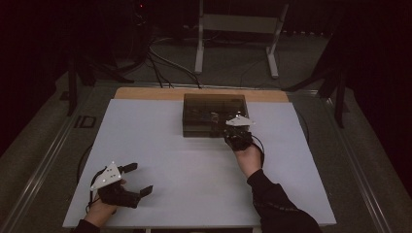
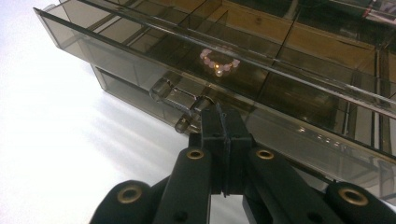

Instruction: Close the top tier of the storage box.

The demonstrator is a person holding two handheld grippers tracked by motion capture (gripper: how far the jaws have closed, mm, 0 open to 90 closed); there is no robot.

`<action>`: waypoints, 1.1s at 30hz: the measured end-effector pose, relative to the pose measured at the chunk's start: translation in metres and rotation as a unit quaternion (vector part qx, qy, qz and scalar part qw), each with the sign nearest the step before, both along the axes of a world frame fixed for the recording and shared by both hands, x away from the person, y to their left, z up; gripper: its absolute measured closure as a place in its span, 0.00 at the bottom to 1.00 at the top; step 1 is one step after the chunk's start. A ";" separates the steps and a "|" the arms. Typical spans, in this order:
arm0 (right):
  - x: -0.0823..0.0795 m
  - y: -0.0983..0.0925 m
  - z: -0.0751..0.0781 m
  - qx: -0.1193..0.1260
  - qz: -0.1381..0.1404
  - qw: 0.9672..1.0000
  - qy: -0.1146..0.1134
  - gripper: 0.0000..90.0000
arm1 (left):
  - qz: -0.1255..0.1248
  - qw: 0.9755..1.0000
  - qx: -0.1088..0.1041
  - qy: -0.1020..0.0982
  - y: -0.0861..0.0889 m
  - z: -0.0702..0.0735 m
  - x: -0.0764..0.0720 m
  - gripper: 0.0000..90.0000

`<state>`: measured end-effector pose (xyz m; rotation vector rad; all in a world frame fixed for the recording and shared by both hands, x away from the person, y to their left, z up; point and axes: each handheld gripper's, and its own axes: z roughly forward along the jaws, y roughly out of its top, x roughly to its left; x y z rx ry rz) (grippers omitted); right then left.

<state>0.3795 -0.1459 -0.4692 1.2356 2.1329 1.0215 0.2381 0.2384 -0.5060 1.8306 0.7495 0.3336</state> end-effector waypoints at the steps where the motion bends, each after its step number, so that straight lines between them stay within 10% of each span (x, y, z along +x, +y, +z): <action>1: 0.000 0.000 0.000 0.000 -0.001 1.000 0.000 1.00 | -0.001 1.000 0.000 0.001 0.000 0.000 0.000 0.00; 33: 0.017 0.004 0.000 -0.003 -0.015 1.000 0.001 1.00 | 0.000 1.000 -0.002 0.001 0.001 0.000 0.000 0.00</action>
